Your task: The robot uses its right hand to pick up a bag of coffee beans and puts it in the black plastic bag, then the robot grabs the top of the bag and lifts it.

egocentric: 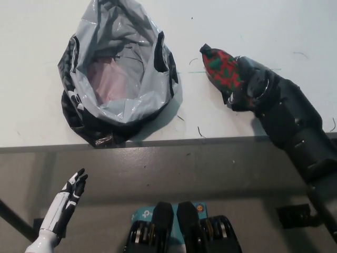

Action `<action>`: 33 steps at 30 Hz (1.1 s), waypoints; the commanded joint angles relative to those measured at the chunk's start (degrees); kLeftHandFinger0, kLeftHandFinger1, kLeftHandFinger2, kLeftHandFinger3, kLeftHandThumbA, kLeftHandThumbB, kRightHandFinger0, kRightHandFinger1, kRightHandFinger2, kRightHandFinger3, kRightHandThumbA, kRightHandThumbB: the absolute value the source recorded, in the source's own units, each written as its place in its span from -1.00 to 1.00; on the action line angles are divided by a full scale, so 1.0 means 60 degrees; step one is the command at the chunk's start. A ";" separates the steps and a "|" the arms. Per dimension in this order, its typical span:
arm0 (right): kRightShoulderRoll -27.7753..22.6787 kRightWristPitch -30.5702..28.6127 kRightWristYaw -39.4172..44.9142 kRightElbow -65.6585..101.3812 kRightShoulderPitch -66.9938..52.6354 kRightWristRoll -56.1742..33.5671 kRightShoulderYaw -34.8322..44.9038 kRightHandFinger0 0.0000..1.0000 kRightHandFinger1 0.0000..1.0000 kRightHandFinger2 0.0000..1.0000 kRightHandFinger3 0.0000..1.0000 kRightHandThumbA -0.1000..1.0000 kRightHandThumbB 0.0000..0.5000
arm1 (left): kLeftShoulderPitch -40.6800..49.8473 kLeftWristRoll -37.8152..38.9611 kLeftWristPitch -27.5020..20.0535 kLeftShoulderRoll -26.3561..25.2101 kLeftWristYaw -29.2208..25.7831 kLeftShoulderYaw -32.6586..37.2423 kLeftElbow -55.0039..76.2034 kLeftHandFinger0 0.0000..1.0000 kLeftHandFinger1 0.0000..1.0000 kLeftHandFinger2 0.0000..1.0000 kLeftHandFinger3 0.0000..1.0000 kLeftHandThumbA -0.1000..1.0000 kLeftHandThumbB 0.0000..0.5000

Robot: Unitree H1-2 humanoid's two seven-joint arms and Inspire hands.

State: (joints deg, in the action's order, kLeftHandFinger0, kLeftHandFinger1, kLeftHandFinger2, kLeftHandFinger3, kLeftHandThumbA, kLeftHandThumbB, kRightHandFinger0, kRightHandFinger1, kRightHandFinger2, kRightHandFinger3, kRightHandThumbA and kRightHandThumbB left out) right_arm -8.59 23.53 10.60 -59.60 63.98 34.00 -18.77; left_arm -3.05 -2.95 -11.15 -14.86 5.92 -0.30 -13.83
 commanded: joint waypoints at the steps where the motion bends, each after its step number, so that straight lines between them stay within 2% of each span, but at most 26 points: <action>1: -0.0019 -0.0386 -0.0821 -0.0560 0.0750 0.0037 -0.0170 1.00 1.00 1.00 1.00 0.83 1.00 | -0.0056 0.0041 -0.0504 -0.0177 0.0215 0.0058 0.0279 1.00 1.00 1.00 1.00 0.96 -0.03; 8: 0.0155 -0.0693 -0.1362 -0.1702 0.0976 -0.0046 -0.0395 1.00 1.00 1.00 1.00 0.77 1.00 | -0.0082 0.0106 -0.0542 -0.0169 0.0249 0.0052 0.0222 1.00 1.00 1.00 1.00 0.96 -0.03; 9: 0.0199 -0.0740 -0.1639 -0.1848 0.0980 0.0008 -0.0458 1.00 1.00 1.00 1.00 0.69 1.00 | -0.0106 0.0107 -0.0549 -0.0160 0.0248 0.0055 0.0211 1.00 1.00 1.00 1.00 0.96 -0.03; 10: 0.0252 -0.0842 -0.2119 -0.2003 0.0971 0.0120 -0.0553 1.00 1.00 1.00 1.00 0.48 0.94 | -0.0122 0.0109 -0.0539 -0.0152 0.0253 0.0051 0.0204 1.00 1.00 1.00 1.00 0.96 -0.03; 11: 0.0270 -0.0897 -0.2299 -0.2083 0.0983 0.0141 -0.0595 1.00 1.00 1.00 1.00 0.48 0.96 | -0.0131 0.0108 -0.0536 -0.0146 0.0258 0.0046 0.0198 1.00 1.00 1.00 1.00 0.95 -0.03; 12: 0.0326 -0.0959 -0.2729 -0.2197 0.0985 0.0064 -0.0502 1.00 1.00 1.00 1.00 -0.01 0.25 | -0.0132 0.0148 -0.0524 -0.0142 0.0284 0.0036 0.0195 1.00 1.00 1.00 1.00 0.95 -0.01; 13: 0.0402 -0.1524 -0.4257 -0.2311 0.0798 -0.0073 -0.0270 -0.39 -0.33 0.01 1.00 -0.89 0.14 | -0.0130 0.0139 -0.0470 -0.0152 0.0293 0.0036 0.0211 1.00 1.00 1.00 1.00 0.95 0.00; 14: 0.0417 -0.1679 -0.4636 -0.2339 0.0749 -0.0117 -0.0205 -0.71 -0.56 -0.20 0.76 -0.98 0.18 | -0.0132 0.0132 -0.0456 -0.0160 0.0297 0.0039 0.0220 1.00 1.00 1.00 1.00 0.95 0.00; 15: 0.0420 -0.1858 -0.4757 -0.2351 0.0729 -0.0284 -0.0038 -0.85 -0.70 -0.37 0.45 -1.00 0.08 | -0.0155 0.0125 -0.0450 -0.0163 0.0291 0.0035 0.0213 1.00 1.00 1.00 1.00 0.95 0.00; 16: 0.0416 -0.2282 -0.4903 -0.2355 0.0668 -0.0692 0.0362 -0.96 -0.77 -0.49 -0.11 -1.00 -0.02 | -0.0189 0.0114 -0.0429 -0.0168 0.0281 0.0027 0.0209 1.00 1.00 1.00 1.00 0.95 0.01; 17: 0.0406 -0.2659 -0.4924 -0.2337 0.0596 -0.1130 0.0799 -0.99 -0.91 -0.61 -0.41 -1.00 -0.09 | -0.0200 0.0126 -0.0417 -0.0170 0.0286 0.0021 0.0210 1.00 1.00 1.00 1.00 0.95 0.01; 18: 0.0410 -0.2848 -0.4937 -0.2336 0.0552 -0.1389 0.1100 -1.00 -0.92 -0.58 -0.52 -1.00 -0.18 | -0.0194 0.0149 -0.0421 -0.0172 0.0302 0.0018 0.0210 1.00 1.00 1.00 1.00 0.95 0.01; 19: 0.0406 -0.2936 -0.4834 -0.2366 0.0545 -0.1707 0.1451 -1.00 -0.98 -0.67 -0.58 -1.00 -0.20 | -0.0198 0.0140 -0.0406 -0.0179 0.0301 0.0018 0.0214 1.00 1.00 1.00 1.00 0.96 0.04; 20: 0.0405 -0.3008 -0.4762 -0.2394 0.0541 -0.1939 0.1724 -1.00 -0.98 -0.58 -0.51 -1.00 -0.27 | -0.0201 0.0133 -0.0396 -0.0184 0.0300 0.0018 0.0217 1.00 1.00 1.00 1.00 0.96 0.04; 21: 0.0367 -0.3284 -0.4385 -0.2396 0.0503 -0.2688 0.2517 -1.00 -0.78 -0.10 -0.22 -1.00 -0.33 | -0.0211 0.0090 -0.0416 -0.0196 0.0288 0.0029 0.0199 1.00 1.00 1.00 1.00 0.96 0.00; 22: 0.0350 -0.3404 -0.4250 -0.2388 0.0485 -0.2897 0.2764 -1.00 -0.61 0.22 0.04 -1.00 -0.36 | -0.0215 0.0074 -0.0425 -0.0199 0.0285 0.0034 0.0190 1.00 1.00 1.00 1.00 0.97 -0.01; 23: 0.0316 -0.3455 -0.4063 -0.2394 0.0482 -0.3159 0.3072 -1.00 -0.49 0.44 0.25 -1.00 -0.33 | -0.0248 0.0079 -0.0434 -0.0205 0.0295 0.0037 0.0154 1.00 1.00 1.00 1.00 0.97 -0.03; 24: 0.0272 -0.3481 -0.3848 -0.2435 0.0498 -0.3390 0.3464 -1.00 -0.24 0.60 0.54 -1.00 -0.35 | -0.0295 0.0093 -0.0441 -0.0204 0.0307 0.0039 0.0100 1.00 1.00 1.00 1.00 0.97 -0.04; 25: 0.0221 -0.3494 -0.3578 -0.2480 0.0518 -0.3629 0.3829 -1.00 -0.23 0.53 0.88 -1.00 -0.29 | -0.0328 0.0094 -0.0432 -0.0196 0.0303 0.0040 0.0065 1.00 1.00 1.00 1.00 0.97 -0.04; 26: 0.0199 -0.3503 -0.3433 -0.2499 0.0526 -0.3738 0.4014 -1.00 -0.23 0.53 0.88 -1.00 -0.29 | -0.0337 0.0093 -0.0425 -0.0192 0.0299 0.0039 0.0056 1.00 1.00 1.00 1.00 0.97 -0.04; 27: 0.0181 -0.3283 -0.2998 -0.2545 0.0586 -0.4653 0.5025 -1.00 -0.32 0.52 0.75 -1.00 -0.34 | -0.0358 0.0098 -0.0421 -0.0187 0.0299 0.0038 0.0040 1.00 1.00 1.00 1.00 0.97 -0.08; 28: 0.0183 -0.3002 -0.2614 -0.2590 0.0659 -0.5661 0.6109 -1.00 -0.32 0.56 0.92 -1.00 -0.27 | -0.0379 0.0104 -0.0427 -0.0186 0.0301 0.0036 0.0026 1.00 1.00 1.00 1.00 0.97 -0.11; 29: 0.0157 -0.2747 -0.2325 -0.2645 0.0706 -0.6373 0.6898 -1.00 -0.39 0.57 0.84 -1.00 -0.33 | -0.0393 0.0105 -0.0407 -0.0187 0.0302 0.0035 0.0022 1.00 1.00 1.00 1.00 0.97 -0.11; 30: 0.0079 -0.2354 -0.1889 -0.2789 0.0742 -0.7441 0.8086 -1.00 -0.58 0.42 1.00 -1.00 -0.55 | -0.0407 0.0109 -0.0366 -0.0177 0.0292 0.0027 0.0012 1.00 1.00 1.00 1.00 0.97 -0.08; 32: -0.0038 -0.1862 -0.1319 -0.2960 0.0730 -0.8377 0.9276 -1.00 -0.71 0.37 1.00 -1.00 -0.59 | -0.0413 0.0114 -0.0363 -0.0167 0.0287 0.0024 -0.0009 1.00 1.00 1.00 1.00 0.96 -0.09; 33: -0.0084 -0.1671 -0.1068 -0.3033 0.0717 -0.8727 0.9763 -1.00 -0.81 0.31 1.00 -1.00 -0.67 | -0.0430 0.0107 -0.0370 -0.0170 0.0286 0.0024 -0.0024 1.00 1.00 1.00 1.00 0.96 -0.09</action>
State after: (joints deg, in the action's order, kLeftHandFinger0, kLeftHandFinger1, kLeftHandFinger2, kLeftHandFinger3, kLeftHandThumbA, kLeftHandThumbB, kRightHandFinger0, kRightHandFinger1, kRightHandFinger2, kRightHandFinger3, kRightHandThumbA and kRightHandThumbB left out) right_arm -7.68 11.07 -9.09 -72.95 66.46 21.34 7.26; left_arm -3.33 -2.97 -11.85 -14.73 6.26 -0.27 -14.86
